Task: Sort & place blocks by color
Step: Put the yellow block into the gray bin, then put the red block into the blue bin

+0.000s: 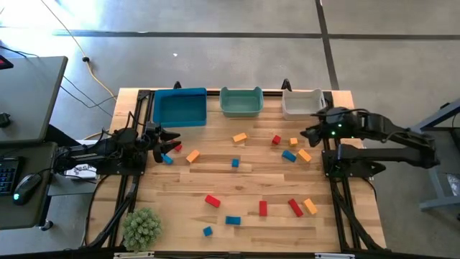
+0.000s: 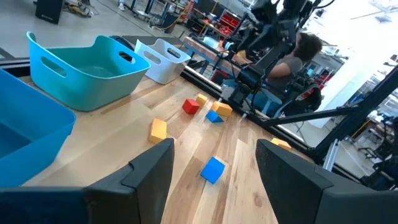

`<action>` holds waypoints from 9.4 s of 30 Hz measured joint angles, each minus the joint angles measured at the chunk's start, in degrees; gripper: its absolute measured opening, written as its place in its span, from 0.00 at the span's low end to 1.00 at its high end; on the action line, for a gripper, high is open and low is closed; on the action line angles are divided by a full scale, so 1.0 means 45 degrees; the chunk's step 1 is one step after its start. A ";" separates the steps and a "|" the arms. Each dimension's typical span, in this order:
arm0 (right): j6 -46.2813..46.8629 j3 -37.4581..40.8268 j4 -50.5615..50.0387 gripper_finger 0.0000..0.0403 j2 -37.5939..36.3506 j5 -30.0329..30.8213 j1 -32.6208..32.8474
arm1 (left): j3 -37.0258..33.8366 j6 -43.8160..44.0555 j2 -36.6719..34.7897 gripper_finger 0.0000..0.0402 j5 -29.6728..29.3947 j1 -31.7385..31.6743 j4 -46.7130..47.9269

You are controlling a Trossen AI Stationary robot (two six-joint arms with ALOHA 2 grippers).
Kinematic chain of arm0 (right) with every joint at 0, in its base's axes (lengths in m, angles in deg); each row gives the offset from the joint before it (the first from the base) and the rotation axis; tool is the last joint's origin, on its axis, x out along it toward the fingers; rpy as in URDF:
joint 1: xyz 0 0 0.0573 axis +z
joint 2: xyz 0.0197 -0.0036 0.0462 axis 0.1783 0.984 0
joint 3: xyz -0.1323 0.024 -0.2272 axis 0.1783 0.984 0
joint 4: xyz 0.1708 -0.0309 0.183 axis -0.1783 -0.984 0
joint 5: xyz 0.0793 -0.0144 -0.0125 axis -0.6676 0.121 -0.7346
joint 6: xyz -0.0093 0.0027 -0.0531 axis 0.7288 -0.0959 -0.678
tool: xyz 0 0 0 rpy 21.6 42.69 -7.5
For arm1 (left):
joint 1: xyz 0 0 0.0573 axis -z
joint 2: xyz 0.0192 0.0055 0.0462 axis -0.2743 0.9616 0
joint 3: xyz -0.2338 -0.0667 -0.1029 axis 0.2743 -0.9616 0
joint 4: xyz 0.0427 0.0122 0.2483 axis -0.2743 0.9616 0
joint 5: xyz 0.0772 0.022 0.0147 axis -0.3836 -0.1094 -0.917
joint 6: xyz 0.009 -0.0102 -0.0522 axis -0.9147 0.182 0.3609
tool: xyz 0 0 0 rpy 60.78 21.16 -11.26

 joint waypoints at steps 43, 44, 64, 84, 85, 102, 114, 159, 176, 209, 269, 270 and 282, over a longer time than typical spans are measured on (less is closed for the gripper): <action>-0.1439 0.0002 -0.2620 0.47 0.8425 -0.1423 -0.0005 | 0.0001 0.0767 0.0000 0.54 -0.0095 0.0004 -0.0001; -0.1444 0.0025 -0.2594 0.47 0.8520 -0.1424 -0.0005 | 0.0001 0.0767 0.0000 0.54 -0.0097 0.0001 -0.0001; -0.2254 0.0126 -0.2439 0.47 1.1190 -0.1375 -0.0005 | 0.0000 0.0762 -0.0001 0.54 -0.0092 0.0003 -0.0001; -0.2444 0.0131 -0.1662 0.46 1.3022 -0.1808 -0.0010 | 0.0002 0.0762 -0.0002 0.54 -0.0087 0.0001 -0.0001; -0.2439 0.0131 -0.1662 0.44 1.3022 -0.1808 -0.0010 | 0.0000 0.0762 0.0000 0.54 -0.0087 -0.0001 -0.0001; -0.1414 -0.0442 -0.3502 0.25 1.2734 -0.2693 0.0056 | 0.0000 0.0758 0.0000 0.54 -0.0087 0.0002 -0.0001; 0.0349 -0.3417 -0.4287 0.25 1.1361 -0.1182 0.0119 | 0.0000 0.0758 -0.0005 0.54 -0.0087 0.0003 -0.0001; -0.8782 -0.7378 -0.0851 0.26 1.4635 0.0518 -0.9384 | 0.0003 0.0766 -0.0001 0.54 -0.3920 0.0004 -0.0288; -0.9113 -0.7378 -0.1897 0.26 1.6330 0.0529 -0.9462 | 0.0003 0.1559 -0.0005 0.54 -0.4104 0.0004 -0.0307; -0.8438 -1.1556 -0.4969 0.52 1.6330 0.0436 -0.8971 | 0.3815 -0.2800 0.3250 0.54 -0.3322 0.0004 0.1896; -0.9991 -1.5076 -0.4430 0.52 1.6325 0.0339 -0.5867 | 0.7587 0.2984 1.2031 0.54 -0.0276 0.0912 0.2330; -0.9972 -1.5076 -0.4418 0.52 1.6325 0.0344 -0.5867 | 0.7587 0.2881 1.2031 0.54 -0.0345 0.1047 0.2212; -0.8281 -1.5076 -0.4490 0.52 1.6325 0.0033 -0.5154 | 0.8416 -0.0355 1.2041 0.54 -0.0051 0.1611 0.1792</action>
